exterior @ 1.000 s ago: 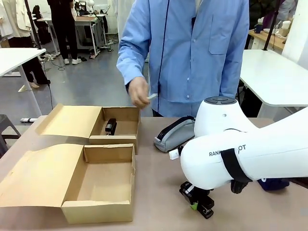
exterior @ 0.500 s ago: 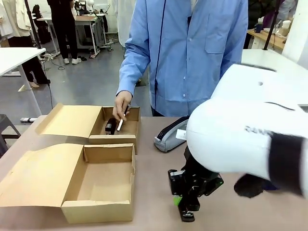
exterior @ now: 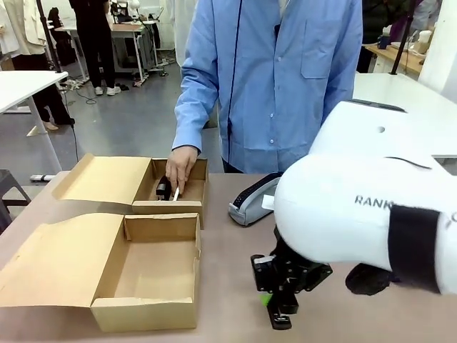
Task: Place items inside the box.
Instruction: Pick up a Pencil pouch or Stapler and place it inside the Mailer Box closest to the robot.
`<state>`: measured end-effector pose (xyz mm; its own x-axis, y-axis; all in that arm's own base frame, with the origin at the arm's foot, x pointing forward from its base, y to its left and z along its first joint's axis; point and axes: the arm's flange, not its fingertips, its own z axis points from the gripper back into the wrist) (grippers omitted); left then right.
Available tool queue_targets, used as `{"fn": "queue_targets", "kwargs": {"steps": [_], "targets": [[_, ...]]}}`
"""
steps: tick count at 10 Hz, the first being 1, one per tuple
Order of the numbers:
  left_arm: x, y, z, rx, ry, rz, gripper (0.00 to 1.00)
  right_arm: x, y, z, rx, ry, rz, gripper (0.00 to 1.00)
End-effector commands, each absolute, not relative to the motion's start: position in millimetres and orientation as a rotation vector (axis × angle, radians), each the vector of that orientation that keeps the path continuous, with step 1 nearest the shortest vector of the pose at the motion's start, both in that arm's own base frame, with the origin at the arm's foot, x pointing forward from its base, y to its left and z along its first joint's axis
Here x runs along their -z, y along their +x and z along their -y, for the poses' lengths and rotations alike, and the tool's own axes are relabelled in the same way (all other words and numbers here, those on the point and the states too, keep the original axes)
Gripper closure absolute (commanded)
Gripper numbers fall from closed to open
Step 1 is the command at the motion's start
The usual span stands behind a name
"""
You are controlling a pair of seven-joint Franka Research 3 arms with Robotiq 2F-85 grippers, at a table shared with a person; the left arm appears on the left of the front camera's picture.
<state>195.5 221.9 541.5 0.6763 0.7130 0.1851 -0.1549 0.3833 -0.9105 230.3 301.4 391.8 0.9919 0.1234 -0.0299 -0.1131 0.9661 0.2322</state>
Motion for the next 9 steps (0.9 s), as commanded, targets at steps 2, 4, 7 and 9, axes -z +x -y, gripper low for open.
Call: {"fn": "queue_targets", "kwargs": {"steps": [2, 4, 7, 9], "targets": [[-541.8, 194.3, -219.4, -0.587, -1.047, 0.645, 0.0, -413.4, 230.9, -397.7, 0.088, 0.267, 0.043, 0.63], [-541.8, 194.3, -219.4, -0.587, -1.047, 0.645, 0.0, -402.2, 242.2, -456.8, 0.034, 0.226, 0.036, 0.63], [-541.8, 194.3, -219.4, -0.587, -1.047, 0.645, 0.0, -399.8, 270.6, -509.3, -0.039, 0.224, 0.063, 0.63], [-541.8, 194.3, -219.4, -0.587, -1.047, 0.645, 0.0, -394.6, 295.9, -528.8, -0.02, 0.191, 0.012, 0.63]]}}
